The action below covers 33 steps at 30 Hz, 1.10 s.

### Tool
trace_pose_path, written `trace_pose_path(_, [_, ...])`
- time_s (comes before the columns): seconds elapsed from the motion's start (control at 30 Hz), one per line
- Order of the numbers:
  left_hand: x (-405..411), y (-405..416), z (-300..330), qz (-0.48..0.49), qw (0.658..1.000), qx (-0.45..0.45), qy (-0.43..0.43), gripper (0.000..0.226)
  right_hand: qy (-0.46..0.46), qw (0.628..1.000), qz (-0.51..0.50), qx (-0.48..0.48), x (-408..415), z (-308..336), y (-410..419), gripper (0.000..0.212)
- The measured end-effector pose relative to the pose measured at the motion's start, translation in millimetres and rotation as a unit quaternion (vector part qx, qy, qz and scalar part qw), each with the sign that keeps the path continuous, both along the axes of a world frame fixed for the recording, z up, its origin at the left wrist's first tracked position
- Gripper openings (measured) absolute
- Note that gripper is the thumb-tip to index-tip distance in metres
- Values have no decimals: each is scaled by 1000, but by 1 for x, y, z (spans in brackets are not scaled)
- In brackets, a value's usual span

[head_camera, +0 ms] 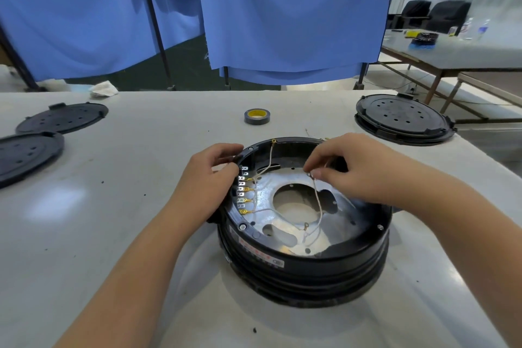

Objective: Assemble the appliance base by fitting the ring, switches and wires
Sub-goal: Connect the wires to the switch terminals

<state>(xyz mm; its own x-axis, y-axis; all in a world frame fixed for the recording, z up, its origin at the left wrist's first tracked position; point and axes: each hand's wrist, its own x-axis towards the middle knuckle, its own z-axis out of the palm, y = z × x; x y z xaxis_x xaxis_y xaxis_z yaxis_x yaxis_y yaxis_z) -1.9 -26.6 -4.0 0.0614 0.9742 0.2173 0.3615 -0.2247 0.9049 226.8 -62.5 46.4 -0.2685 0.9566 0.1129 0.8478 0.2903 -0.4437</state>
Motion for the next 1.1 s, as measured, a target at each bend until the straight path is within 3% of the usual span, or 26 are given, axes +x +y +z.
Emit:
trace_pose_path(0.13, [5, -14, 14, -6, 996, 70, 45, 33, 87, 989, -17, 120, 1, -15, 4, 19])
trace_pose_path(0.23, [13, -25, 26, -107, 984, 68, 124, 23, 109, 978, -18, 177, 2, -24, 5, 20])
trace_pose_path(0.37, [37, -30, 38, -211, 925, -10, 316, 35, 120, 964, -15, 236, 4, -27, 4, 22])
trace_pose_path(0.47, [57, -24, 39, -253, 889, -39, 380, 35, 109, 960, -4, 257, 5, -28, 1, 23])
trace_pose_path(0.6, [66, -15, 35, -274, 888, -44, 366, 10, 108, 962, -6, 250, 9, -27, -3, 23])
trace_pose_path(0.83, [70, -13, 20, -173, 896, 30, 407, 26, 99, 981, -11, 165, 17, -24, -11, 24])
trace_pose_path(1.1, [63, -14, 19, -179, 950, 54, 251, 13, 100, 988, 14, 115, 13, -23, -14, 29])
